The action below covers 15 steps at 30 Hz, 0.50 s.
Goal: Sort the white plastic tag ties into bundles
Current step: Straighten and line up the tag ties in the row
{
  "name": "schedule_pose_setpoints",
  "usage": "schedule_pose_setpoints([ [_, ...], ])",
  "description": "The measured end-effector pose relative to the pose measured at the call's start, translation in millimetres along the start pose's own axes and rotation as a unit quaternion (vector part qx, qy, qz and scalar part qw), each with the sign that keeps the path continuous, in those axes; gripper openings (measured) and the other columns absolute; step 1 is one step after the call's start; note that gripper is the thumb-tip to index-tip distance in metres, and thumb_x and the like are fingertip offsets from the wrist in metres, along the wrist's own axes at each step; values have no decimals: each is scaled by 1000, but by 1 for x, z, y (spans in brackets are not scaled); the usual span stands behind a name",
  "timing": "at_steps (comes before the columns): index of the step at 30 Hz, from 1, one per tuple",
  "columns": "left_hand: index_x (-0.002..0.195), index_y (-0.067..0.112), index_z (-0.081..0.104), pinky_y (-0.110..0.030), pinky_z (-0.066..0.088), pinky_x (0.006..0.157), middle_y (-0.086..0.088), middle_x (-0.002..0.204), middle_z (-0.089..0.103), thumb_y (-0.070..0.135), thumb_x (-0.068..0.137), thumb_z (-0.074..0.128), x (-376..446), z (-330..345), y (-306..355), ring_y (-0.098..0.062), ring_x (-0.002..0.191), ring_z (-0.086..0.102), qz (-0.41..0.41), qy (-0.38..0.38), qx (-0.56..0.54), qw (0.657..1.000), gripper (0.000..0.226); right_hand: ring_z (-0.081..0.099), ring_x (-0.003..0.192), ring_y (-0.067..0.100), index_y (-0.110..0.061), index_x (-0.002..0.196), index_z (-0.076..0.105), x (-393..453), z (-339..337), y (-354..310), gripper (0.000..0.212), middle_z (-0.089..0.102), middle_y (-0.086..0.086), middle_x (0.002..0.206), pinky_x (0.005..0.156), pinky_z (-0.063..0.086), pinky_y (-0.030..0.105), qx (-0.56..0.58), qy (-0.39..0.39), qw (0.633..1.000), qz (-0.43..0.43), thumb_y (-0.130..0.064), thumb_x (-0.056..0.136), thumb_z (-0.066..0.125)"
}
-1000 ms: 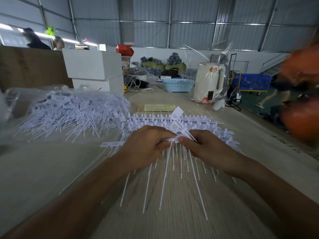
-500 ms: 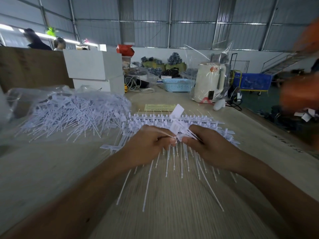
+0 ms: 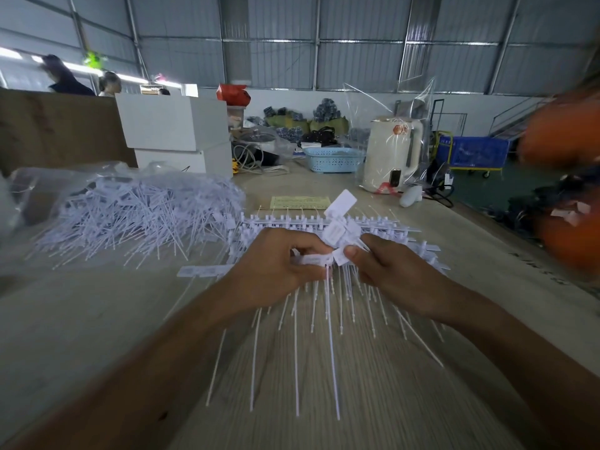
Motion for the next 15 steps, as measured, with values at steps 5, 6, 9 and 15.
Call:
schedule_pose_setpoints([
  [5, 77, 8, 75, -12, 37, 55, 0, 69, 69, 17, 77, 85, 2, 6, -6, 0, 56, 52, -28, -35, 5, 999, 13, 41, 62, 18, -28, 96, 30, -6, -7, -10, 43, 38, -10, 66, 55, 27, 37, -237, 55, 967, -77, -64, 87, 8],
  [6, 76, 7, 76, -11, 38, 55, -6, 70, 69, 17, 77, 86, 2, 6, -7, 0, 55, 52, -39, -38, -10, 998, 14, 38, 61, 17, -28, 97, 28, -6, -7, -12, 40, 35, -11, 67, 55, 25, 36, -252, 57, 962, -83, -62, 89, 10],
  [9, 62, 35, 72, -7, 37, 55, 11, 60, 66, 13, 75, 87, 2, 3, -5, 8, 53, 52, -33, -34, -62, 997, 29, 33, 57, 14, -28, 95, 25, -5, -8, -13, 31, 31, -12, 65, 52, 22, 36, -260, 60, 960, -81, -58, 93, 16],
  [15, 87, 18, 80, -22, 50, 65, 5, 76, 75, 15, 71, 89, 2, 7, -13, -3, 67, 66, -46, -24, -67, 996, 19, 42, 55, 8, -27, 97, 30, -1, -1, -6, 39, 41, -10, 64, 52, 27, 36, -219, 51, 972, -63, -62, 91, 11],
])
Point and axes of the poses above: each hand's wrist, its own x-axis towards the middle knuckle, its own z-axis out of the palm, y = z × x, the point moved 9 cm from there along x, towards the middle knuckle
